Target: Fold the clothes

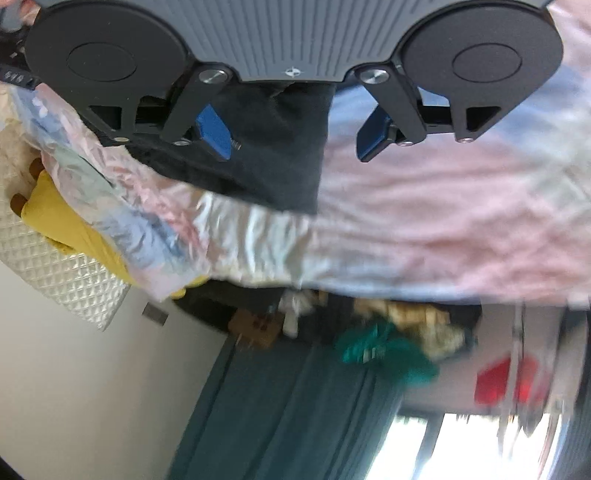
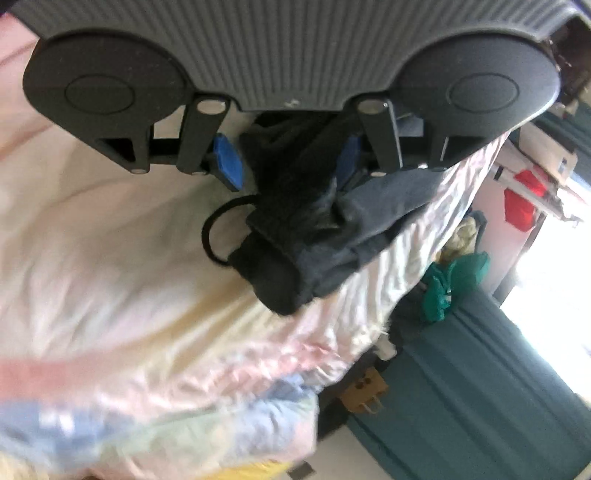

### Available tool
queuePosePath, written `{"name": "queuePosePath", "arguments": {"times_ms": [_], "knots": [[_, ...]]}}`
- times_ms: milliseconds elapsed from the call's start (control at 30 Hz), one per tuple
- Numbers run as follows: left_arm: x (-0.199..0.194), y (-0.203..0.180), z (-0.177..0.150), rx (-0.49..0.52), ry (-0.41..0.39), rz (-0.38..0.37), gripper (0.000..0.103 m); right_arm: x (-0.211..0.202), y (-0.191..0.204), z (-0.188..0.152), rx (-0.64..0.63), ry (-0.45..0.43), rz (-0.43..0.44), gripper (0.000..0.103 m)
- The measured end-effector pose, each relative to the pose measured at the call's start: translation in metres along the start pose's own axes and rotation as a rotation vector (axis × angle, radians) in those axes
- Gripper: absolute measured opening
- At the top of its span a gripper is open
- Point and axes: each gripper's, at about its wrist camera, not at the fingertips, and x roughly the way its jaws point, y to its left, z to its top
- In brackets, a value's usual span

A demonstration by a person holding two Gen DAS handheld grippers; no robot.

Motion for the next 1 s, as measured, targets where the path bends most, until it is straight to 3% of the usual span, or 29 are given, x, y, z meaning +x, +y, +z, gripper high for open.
{"name": "queuePosePath", "arguments": {"times_ms": [167,267,400,467,567,667,1000], "knots": [[-0.093,-0.029,0.017,0.065,-0.082,0.008,0.081,-0.073,0.029,0.001,-0.129,-0.062,0.033,0.06],[-0.143,-0.05,0.019,0.122,-0.127,0.003,0.088,-0.116,0.044,-0.004,-0.196,-0.101,0.059,0.06],[-0.203,-0.072,0.005,0.187,-0.197,0.003,0.103,-0.166,0.059,-0.02,-0.267,-0.135,0.089,0.06],[-0.229,-0.081,-0.007,0.222,-0.225,0.003,0.103,-0.184,0.066,-0.032,-0.311,-0.15,0.101,0.061],[-0.257,-0.089,-0.029,0.288,-0.241,0.03,0.103,-0.208,0.075,-0.054,-0.373,-0.178,0.115,0.061],[-0.276,-0.09,-0.051,0.328,-0.25,0.068,0.103,-0.228,0.08,-0.075,-0.412,-0.215,0.135,0.071],[-0.301,-0.05,-0.099,0.196,-0.191,0.055,0.103,-0.237,0.099,-0.141,-0.528,-0.252,0.136,0.072]]}}
